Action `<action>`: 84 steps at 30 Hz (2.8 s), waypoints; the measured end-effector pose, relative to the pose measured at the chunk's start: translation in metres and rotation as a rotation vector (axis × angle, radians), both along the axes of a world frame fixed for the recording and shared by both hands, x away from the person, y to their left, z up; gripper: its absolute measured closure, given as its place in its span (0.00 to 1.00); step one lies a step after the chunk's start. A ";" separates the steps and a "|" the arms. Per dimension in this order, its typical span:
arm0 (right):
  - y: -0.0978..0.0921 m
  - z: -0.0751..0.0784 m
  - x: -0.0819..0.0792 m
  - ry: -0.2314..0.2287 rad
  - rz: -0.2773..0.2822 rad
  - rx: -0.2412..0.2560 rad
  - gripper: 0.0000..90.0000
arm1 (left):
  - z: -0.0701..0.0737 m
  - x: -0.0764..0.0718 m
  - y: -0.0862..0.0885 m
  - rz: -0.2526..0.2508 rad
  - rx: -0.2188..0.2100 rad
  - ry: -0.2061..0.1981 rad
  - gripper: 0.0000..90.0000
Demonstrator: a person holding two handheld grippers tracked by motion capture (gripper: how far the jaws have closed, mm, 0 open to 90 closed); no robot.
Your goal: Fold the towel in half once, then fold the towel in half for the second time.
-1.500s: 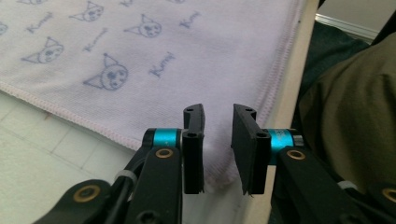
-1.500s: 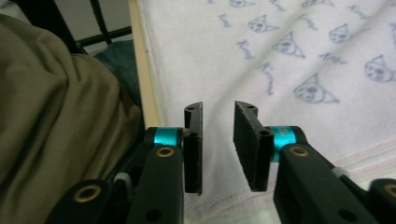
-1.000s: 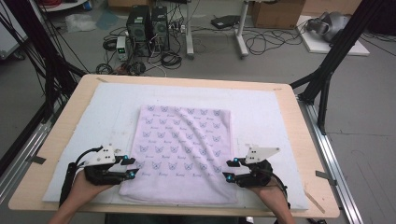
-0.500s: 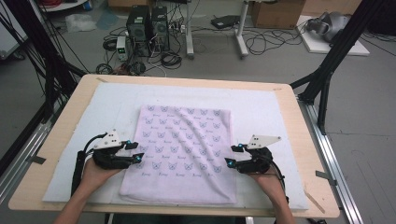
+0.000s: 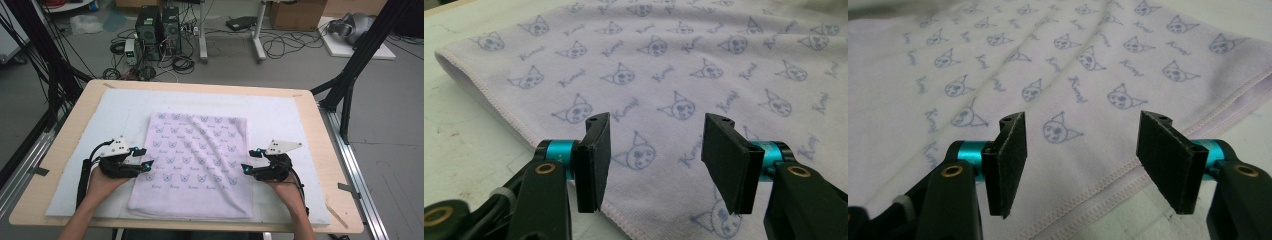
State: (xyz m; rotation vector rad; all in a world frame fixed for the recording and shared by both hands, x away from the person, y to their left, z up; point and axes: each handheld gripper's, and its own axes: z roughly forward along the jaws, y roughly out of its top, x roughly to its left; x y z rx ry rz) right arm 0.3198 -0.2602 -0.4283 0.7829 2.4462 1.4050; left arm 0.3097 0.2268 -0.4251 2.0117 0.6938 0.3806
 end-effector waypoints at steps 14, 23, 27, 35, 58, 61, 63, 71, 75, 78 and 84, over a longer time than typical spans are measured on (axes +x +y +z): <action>0.004 -0.001 0.000 -0.008 0.007 -0.020 0.38 | 0.000 0.000 0.000 -0.009 0.014 0.000 0.50; 0.005 -0.001 -0.001 0.000 0.016 -0.031 0.37 | -0.002 0.001 -0.001 -0.017 0.021 0.009 0.49; 0.006 0.000 0.004 -0.001 0.022 -0.025 0.37 | 0.000 0.003 0.002 -0.009 0.023 0.016 0.48; 0.007 0.006 0.024 0.012 0.020 -0.027 0.37 | 0.006 0.023 0.009 0.030 0.023 0.021 0.48; 0.008 0.045 0.133 0.020 -0.092 -0.115 0.41 | 0.034 0.140 0.012 0.167 0.012 0.090 0.60; 0.006 0.035 0.141 0.037 -0.114 -0.113 0.41 | 0.020 0.149 0.015 0.194 0.039 0.132 0.61; 0.004 0.026 0.147 0.058 -0.127 -0.132 0.41 | 0.012 0.153 0.014 0.208 0.037 0.152 0.61; 0.005 0.005 0.161 0.071 -0.173 -0.135 0.40 | -0.016 0.170 0.010 0.290 0.043 0.207 0.57; 0.008 -0.007 0.166 0.109 -0.181 -0.151 0.40 | -0.019 0.170 0.004 0.280 0.060 0.193 0.56; 0.010 -0.016 0.168 0.155 -0.162 -0.155 0.49 | -0.018 0.170 0.001 0.285 0.083 0.190 0.66; 0.015 -0.014 0.166 0.159 -0.103 -0.149 0.86 | -0.016 0.172 -0.005 0.245 0.089 0.197 0.94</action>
